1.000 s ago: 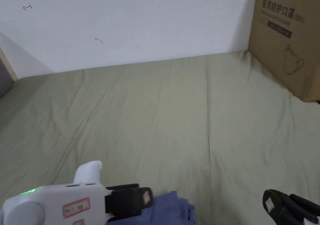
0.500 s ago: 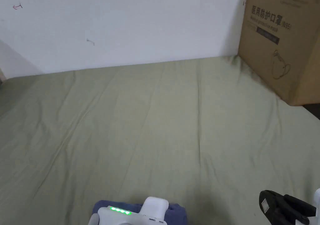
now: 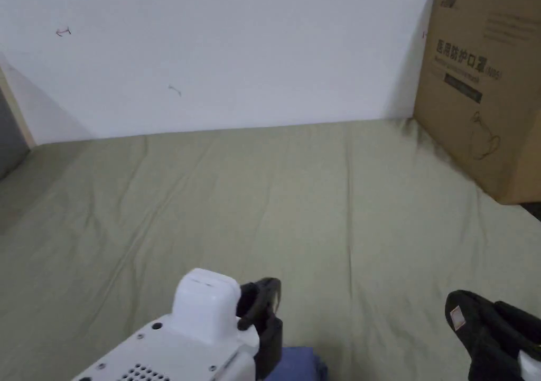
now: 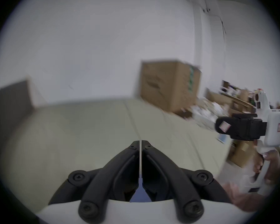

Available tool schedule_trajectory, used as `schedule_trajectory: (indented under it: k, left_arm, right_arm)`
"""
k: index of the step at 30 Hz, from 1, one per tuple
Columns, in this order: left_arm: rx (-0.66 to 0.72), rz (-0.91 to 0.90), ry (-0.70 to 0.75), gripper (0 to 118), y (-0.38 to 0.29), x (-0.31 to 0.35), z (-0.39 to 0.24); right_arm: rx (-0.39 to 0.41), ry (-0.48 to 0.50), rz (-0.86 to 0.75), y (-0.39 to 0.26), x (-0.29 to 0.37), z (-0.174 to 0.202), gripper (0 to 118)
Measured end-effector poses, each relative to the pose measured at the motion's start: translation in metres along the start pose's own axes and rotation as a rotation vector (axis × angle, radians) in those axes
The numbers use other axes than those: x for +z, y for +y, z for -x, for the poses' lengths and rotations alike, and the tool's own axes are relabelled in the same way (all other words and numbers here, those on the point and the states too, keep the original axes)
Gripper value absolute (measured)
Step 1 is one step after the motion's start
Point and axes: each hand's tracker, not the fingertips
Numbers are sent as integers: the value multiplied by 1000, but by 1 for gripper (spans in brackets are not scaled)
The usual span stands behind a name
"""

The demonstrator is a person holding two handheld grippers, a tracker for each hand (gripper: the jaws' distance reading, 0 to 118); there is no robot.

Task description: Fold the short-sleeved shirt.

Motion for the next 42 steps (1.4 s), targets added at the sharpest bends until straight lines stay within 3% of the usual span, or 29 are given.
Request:
schedule_trajectory:
  k: [5,7,11,16,21,23,25,28,29,33,35,38,39,40,42]
  left_arm:
    - [12,-256,306,2,11,71,16]
    - [-52,-284,421,2,0,84,16]
    - [19,-238,484,2,-22,98,16]
    - [6,-217,496,2,-26,100,23]
    - [27,-224,471,2,-25,93,22]
    - [11,-221,452,2,-25,91,20]
    - [15,-192,416,2,-26,89,23]
    - [38,-77,379,2,-28,85,33]
    - [41,-61,386,2,-28,86,39]
    - [54,-24,407,2,-35,91,64]
    - [132,59,363,2,-41,89,86]
    - [332,212,260,3,-55,72,128]
    - [417,262,190,7,-62,64,144]
    - [515,324,100,21,-72,54,161]
    - [734,441,-76,70,-96,33,192]
  right_arm:
    - [141,-105,-357,-3,13,30,3]
    - [189,-219,-375,-23,8,36,3]
    - [122,-327,-304,-37,8,39,3]
    - [158,-306,-318,-26,11,42,3]
    - [130,-297,-348,-16,11,47,3]
    - [114,-239,-332,-16,-3,50,3]
    - [139,-134,-158,-19,-34,58,3]
    - [58,158,338,-44,-102,66,3]
    - [38,197,493,-62,-123,70,3]
    - [78,232,717,-118,-167,75,3]
    - [148,128,826,-138,-179,74,3]
    - [97,154,799,-136,-184,69,3]
    - [110,154,806,-135,-184,72,3]
    - [149,159,820,-136,-187,74,3]
    - [183,168,815,-137,-189,75,3]
